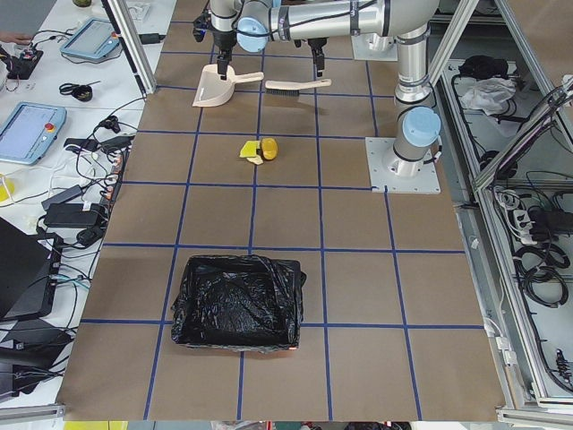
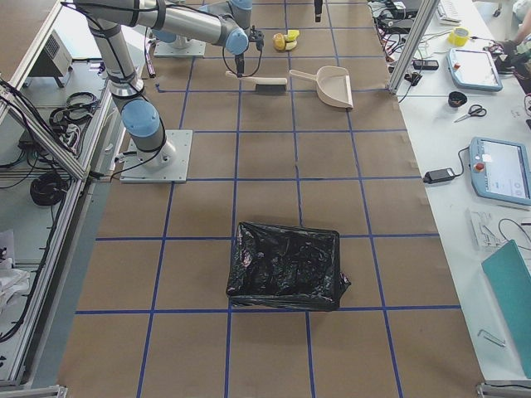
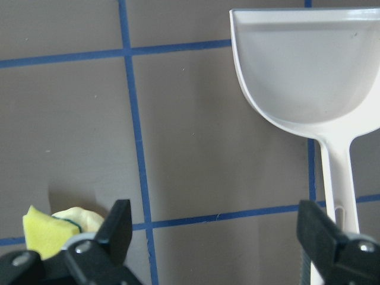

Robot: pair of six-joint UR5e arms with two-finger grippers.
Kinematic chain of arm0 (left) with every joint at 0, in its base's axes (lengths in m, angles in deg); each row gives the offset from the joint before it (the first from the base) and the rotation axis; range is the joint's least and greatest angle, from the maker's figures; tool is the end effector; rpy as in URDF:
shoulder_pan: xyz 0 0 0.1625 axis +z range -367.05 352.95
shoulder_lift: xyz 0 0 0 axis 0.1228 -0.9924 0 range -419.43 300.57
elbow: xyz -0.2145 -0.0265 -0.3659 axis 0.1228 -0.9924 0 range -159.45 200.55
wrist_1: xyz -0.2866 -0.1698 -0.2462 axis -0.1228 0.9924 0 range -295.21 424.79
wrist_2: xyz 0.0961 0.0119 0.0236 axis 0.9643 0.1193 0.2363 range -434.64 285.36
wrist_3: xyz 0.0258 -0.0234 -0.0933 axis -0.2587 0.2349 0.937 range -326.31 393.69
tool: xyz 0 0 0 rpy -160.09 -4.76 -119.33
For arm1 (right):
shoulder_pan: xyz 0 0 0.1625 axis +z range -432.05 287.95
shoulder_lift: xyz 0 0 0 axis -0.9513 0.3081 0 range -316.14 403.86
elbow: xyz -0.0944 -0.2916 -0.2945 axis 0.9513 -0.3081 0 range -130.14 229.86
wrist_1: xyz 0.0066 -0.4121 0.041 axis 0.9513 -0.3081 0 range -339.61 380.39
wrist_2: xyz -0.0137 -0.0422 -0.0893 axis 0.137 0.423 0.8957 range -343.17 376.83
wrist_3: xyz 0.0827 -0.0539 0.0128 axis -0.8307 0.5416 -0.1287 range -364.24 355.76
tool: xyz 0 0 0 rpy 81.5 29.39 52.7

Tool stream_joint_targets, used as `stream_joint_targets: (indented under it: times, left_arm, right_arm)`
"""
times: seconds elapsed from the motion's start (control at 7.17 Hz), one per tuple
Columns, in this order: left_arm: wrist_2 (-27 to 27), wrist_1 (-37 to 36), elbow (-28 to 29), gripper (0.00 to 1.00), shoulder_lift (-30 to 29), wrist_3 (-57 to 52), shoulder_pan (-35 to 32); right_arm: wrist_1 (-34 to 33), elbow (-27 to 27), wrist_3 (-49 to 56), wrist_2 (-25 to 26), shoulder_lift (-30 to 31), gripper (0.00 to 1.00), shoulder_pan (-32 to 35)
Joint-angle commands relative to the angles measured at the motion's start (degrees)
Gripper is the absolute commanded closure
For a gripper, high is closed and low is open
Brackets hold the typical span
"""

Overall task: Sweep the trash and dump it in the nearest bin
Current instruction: 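Move right gripper to the white brush handle while left gripper approaches the dustpan, then grasp brush handle with right gripper while left gripper grasps dustpan handle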

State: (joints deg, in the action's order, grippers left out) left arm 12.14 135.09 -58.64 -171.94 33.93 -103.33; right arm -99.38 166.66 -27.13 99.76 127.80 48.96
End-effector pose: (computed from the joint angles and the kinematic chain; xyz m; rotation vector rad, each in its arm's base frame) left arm -0.2101 -0.6402 0.3911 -0.1679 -3.0660 0.2094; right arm 0.3661 -0.3266 0.2684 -0.2113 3.0445 0.1586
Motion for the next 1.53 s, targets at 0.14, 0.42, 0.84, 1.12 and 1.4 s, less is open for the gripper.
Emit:
stream_joint_targets:
  times: [0.14,0.42,0.84,1.12,1.4]
  left_arm:
    - [-0.04,-3.24,2.10,0.00,-5.95,2.11,-4.70]
    - [-0.04,-4.12,1.77,0.08,-7.72,1.96,-6.46]
    - [-1.44,-5.60,-0.16,0.08,-10.01,3.01,-9.36]
    - [-1.71,-8.43,-3.94,0.08,-9.40,3.36,-9.98]
    - [-3.64,-8.43,-3.95,0.09,-9.74,6.96,-11.04]
  right_arm:
    - [-1.08,0.01,-1.63,0.83,-3.34,0.08,1.68]
    - [-1.25,-0.25,-2.08,0.91,-5.28,0.19,2.12]
    - [-0.99,-0.34,-3.39,0.92,-5.45,0.30,2.12]
    - [-0.55,-0.25,-4.01,0.92,-5.45,0.49,2.12]
    - [-0.38,-0.34,-3.92,0.12,-5.54,1.00,2.04]
